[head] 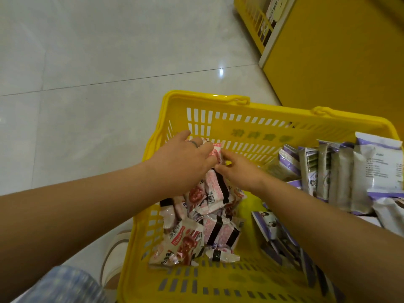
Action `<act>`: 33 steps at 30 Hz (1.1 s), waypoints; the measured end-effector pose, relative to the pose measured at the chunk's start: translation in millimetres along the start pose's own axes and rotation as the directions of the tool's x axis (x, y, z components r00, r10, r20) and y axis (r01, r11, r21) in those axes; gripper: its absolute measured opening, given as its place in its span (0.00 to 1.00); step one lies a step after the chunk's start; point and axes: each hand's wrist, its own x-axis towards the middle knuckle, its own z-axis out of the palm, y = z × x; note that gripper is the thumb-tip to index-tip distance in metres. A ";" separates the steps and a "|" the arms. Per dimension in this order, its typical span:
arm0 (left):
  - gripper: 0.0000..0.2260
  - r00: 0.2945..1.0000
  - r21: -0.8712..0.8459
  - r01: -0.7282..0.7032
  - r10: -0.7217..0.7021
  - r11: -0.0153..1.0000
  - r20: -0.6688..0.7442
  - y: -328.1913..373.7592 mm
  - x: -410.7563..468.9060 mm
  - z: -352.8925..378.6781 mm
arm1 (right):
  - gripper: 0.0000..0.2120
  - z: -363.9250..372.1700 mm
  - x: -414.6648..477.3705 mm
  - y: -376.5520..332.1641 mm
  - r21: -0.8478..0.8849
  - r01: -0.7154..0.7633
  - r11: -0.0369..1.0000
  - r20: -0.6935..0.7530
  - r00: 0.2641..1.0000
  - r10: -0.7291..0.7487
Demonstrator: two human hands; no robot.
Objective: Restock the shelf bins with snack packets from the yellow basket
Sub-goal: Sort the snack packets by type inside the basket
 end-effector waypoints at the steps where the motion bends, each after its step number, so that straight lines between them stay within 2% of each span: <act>1: 0.21 0.999 -0.019 -0.012 0.013 1.000 0.048 0.0 2.6 3.1 | 0.21 1.8 0.3 3.5 -0.048 0.008 0.999 0.069 0.998 -0.005; 3: 0.27 0.979 -0.070 -0.028 0.042 0.997 0.201 -0.3 7.2 7.6 | 0.21 0.3 -1.9 6.1 -0.076 0.028 0.997 0.176 0.984 -0.014; 5: 0.29 0.951 -0.074 -0.029 0.050 0.997 0.306 -0.5 10.6 12.1 | 0.22 -7.6 -3.8 10.9 -0.069 0.006 0.998 0.147 0.989 0.004; 7: 0.29 0.943 -0.053 -0.041 0.056 0.998 0.329 -0.2 11.2 15.1 | 0.28 -18.3 -9.9 18.8 -0.090 -0.159 0.983 0.052 0.985 0.164; 8: 0.29 0.944 -0.043 -0.047 0.058 0.998 0.326 -0.3 11.0 16.0 | 0.32 -22.7 -16.1 23.7 -0.118 -0.266 0.957 0.056 0.960 0.274; 10: 0.28 0.946 -0.021 -0.064 0.067 0.998 0.318 -0.4 10.7 16.8 | 0.37 -20.4 -30.1 32.4 -0.130 -0.401 0.907 0.185 0.889 0.420; 11: 0.28 0.948 -0.008 -0.073 0.072 0.997 0.311 -0.5 9.9 16.9 | 0.38 -14.4 -37.4 34.3 -0.105 -0.409 0.907 0.262 0.868 0.422; 13: 0.28 0.955 0.011 -0.083 0.076 0.997 0.286 0.6 8.5 17.7 | 0.35 1.9 -43.3 37.2 0.006 -0.301 0.954 0.296 0.911 0.286; 15: 0.29 0.962 0.015 -0.100 0.093 0.995 0.255 2.7 7.2 19.8 | 0.27 20.0 -38.4 37.9 0.077 -0.131 0.988 0.144 0.982 0.119; 17: 0.29 0.959 -0.007 -0.135 0.132 0.991 0.249 6.1 6.3 22.4 | 0.20 32.3 -32.5 33.9 0.088 -0.044 0.995 -0.023 0.999 0.046; 19: 0.29 0.943 -0.027 -0.141 0.143 0.990 0.300 8.9 5.4 24.8 | 0.16 39.0 -29.1 31.8 0.134 0.017 0.991 -0.060 0.998 -0.009; 22: 0.29 0.922 -0.020 -0.132 0.130 0.991 0.366 9.4 6.4 27.1 | 0.14 32.2 -30.7 33.5 0.095 0.001 0.996 0.029 1.000 -0.004; 25: 0.29 0.917 -0.013 -0.147 0.141 0.989 0.372 7.6 7.3 26.5 | 0.14 9.0 -35.0 35.3 0.017 -0.192 0.981 0.051 0.980 0.190; 26: 0.29 0.919 -0.010 -0.151 0.144 0.988 0.368 7.2 7.2 26.1 | 0.12 3.2 -37.6 36.1 -0.045 -0.270 0.962 0.149 0.950 0.274; 27: 0.29 0.919 -0.008 -0.154 0.146 0.988 0.367 7.1 6.7 25.6 | 0.10 0.6 -41.7 34.9 -0.162 -0.317 0.934 0.302 0.886 0.353; 28: 0.29 0.917 -0.004 -0.155 0.145 0.988 0.371 7.5 5.9 24.8 | 0.11 2.9 -46.8 33.7 -0.285 -0.321 0.903 0.442 0.792 0.421; 30: 0.29 0.915 0.015 -0.157 0.140 0.987 0.378 8.0 5.5 22.9 | 0.20 16.2 -55.4 35.8 -0.442 -0.245 0.863 0.595 0.640 0.486; 31: 0.29 0.915 0.021 -0.158 0.138 0.987 0.378 8.4 5.3 21.9 | 0.24 25.1 -59.3 37.1 -0.476 -0.200 0.856 0.611 0.625 0.486; 33: 0.29 0.916 0.027 -0.158 0.137 0.987 0.377 8.9 4.7 19.7 | 0.25 39.7 -66.3 39.7 -0.517 -0.070 0.853 0.570 0.715 0.405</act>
